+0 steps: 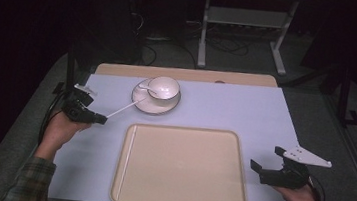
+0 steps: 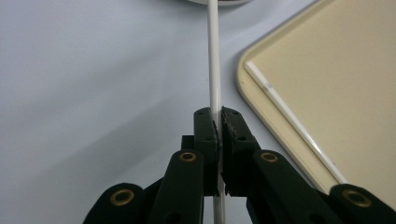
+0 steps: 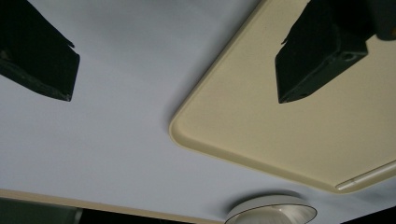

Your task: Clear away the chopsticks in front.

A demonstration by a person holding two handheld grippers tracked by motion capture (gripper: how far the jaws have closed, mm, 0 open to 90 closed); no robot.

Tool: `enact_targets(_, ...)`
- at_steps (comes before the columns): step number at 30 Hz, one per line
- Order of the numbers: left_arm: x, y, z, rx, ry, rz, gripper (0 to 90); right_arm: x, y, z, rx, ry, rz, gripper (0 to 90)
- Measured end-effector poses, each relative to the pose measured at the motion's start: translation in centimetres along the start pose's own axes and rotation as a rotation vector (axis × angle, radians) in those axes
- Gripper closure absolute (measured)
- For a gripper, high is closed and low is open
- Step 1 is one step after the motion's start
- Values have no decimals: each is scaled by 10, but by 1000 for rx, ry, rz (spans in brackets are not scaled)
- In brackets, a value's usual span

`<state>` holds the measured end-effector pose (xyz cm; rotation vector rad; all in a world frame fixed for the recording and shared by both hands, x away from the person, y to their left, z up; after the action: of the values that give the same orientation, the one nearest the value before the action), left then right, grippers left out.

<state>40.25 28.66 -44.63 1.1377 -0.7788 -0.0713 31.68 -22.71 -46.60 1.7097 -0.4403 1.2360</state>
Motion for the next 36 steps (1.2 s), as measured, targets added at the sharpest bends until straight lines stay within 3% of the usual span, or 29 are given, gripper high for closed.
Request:
enact_targets(8, -10, 2, 20, -36, -32, 6, 858, 0, 0, 0, -1, 0, 0, 0)
enact_targets(16, -9, -2, 43, -85, -68, 26, 858, 0, 0, 1, -1, -1, 0, 0)
enact_targets(29, 5, -25, 84, -161, -128, 41, 857, 0, 0, 1, -1, 0, 2, 0)
enact_targets(36, 9, -44, 107, -194, -166, 14, 857, 0, 0, 1, 1, -1, 2, 0)
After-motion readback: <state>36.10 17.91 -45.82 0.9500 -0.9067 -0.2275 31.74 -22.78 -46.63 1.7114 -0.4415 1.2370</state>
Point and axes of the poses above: each handheld gripper's, and its own axes: y roughly backward along the jaws, x roughly out of its top, z roughly to its right, the point moved 9 cm from there along -y, roughly forward along the jaws, and after that the axes turned 3 degrees about y, right-handed, at the moved point
